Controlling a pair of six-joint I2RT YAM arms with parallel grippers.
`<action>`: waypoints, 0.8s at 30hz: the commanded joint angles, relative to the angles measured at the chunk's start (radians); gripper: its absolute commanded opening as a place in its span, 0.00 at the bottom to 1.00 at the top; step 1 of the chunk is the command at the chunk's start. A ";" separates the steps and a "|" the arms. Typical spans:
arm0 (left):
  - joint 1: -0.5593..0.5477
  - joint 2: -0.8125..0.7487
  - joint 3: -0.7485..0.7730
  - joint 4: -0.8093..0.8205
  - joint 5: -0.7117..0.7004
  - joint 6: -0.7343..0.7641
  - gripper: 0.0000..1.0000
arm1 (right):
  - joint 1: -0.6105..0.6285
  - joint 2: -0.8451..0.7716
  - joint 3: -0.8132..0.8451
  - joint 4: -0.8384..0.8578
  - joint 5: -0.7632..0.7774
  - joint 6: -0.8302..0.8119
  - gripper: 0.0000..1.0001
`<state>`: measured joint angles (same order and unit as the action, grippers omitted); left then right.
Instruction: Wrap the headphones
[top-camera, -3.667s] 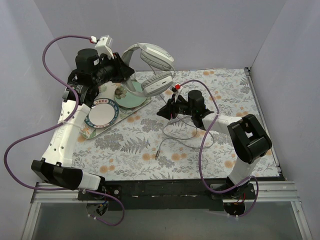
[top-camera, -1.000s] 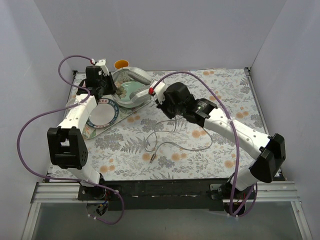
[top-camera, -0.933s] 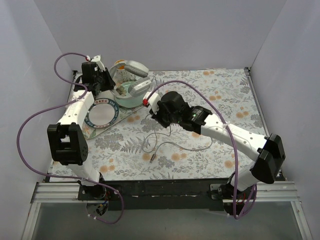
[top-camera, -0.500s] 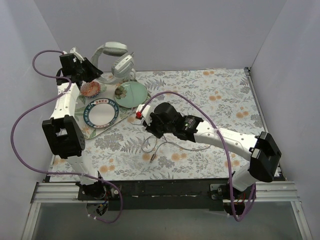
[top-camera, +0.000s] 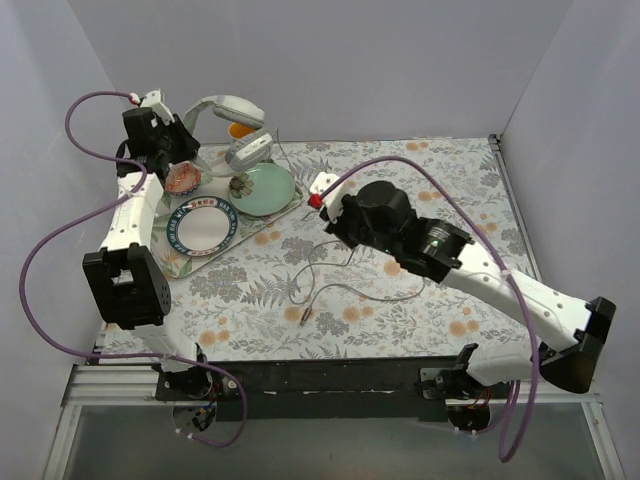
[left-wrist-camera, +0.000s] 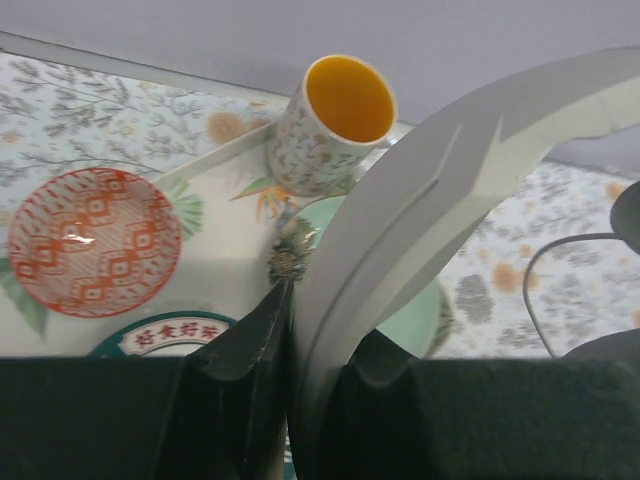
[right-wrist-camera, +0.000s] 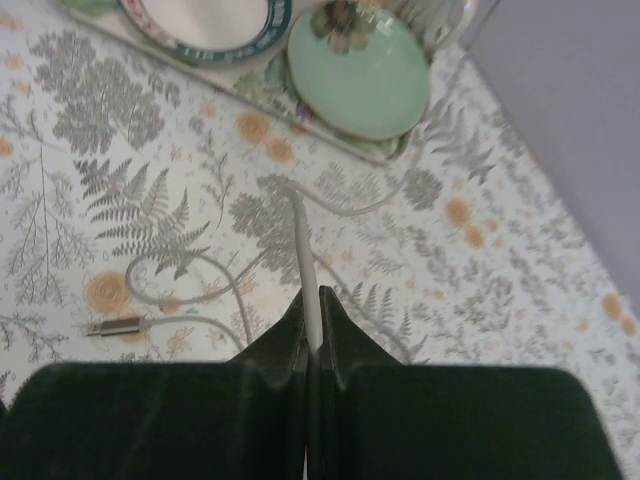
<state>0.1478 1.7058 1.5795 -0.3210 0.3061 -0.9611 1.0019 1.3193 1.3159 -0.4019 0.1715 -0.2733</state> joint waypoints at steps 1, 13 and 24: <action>-0.085 -0.055 -0.062 0.065 -0.169 0.261 0.04 | 0.004 -0.103 0.184 -0.026 0.046 -0.102 0.01; -0.438 -0.189 -0.363 0.315 -0.600 0.757 0.05 | 0.003 -0.034 0.611 -0.092 0.160 -0.253 0.01; -0.611 -0.285 -0.542 0.448 -0.644 0.998 0.05 | 0.000 0.049 0.833 -0.086 0.235 -0.360 0.01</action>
<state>-0.4305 1.4925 1.0641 0.0364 -0.3080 -0.0483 1.0023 1.3857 2.0964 -0.5476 0.3542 -0.5735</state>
